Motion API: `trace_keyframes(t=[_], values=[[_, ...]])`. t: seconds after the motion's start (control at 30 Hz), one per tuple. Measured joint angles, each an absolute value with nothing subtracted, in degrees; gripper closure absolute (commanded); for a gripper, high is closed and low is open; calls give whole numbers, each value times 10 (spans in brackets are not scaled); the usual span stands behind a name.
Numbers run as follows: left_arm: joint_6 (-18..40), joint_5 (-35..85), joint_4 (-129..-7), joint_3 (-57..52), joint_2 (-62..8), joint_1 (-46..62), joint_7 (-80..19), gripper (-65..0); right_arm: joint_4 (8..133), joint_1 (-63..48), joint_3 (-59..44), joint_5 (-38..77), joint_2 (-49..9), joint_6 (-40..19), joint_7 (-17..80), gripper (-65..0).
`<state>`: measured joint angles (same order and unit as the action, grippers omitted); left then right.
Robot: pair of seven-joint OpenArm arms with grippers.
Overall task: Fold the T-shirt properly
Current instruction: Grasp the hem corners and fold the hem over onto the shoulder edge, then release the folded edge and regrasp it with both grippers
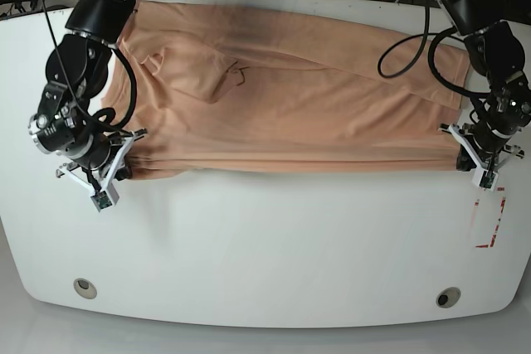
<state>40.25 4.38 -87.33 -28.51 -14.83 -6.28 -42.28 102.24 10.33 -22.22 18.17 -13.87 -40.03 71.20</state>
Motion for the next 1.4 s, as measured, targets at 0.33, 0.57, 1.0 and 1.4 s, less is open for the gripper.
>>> trace_keyframes(t=[0.33,0.57,1.0,1.4], values=[[403,44,-941,-312,-148,26,-441,0,1124,-59,-278,292,-138,-400,722,0],[404,44,-999,-311,-148,114,-441,0,1132,-146,-334,379,-136,-399,729,0],[404,40,-1028,-311,-153,204,-441,0,1132,-202,-337,382,-102,-399,727,0],[404,43,-994,-319,-172,240,-439,0,1132,-253,-346,383,-89,-400,721,0]])
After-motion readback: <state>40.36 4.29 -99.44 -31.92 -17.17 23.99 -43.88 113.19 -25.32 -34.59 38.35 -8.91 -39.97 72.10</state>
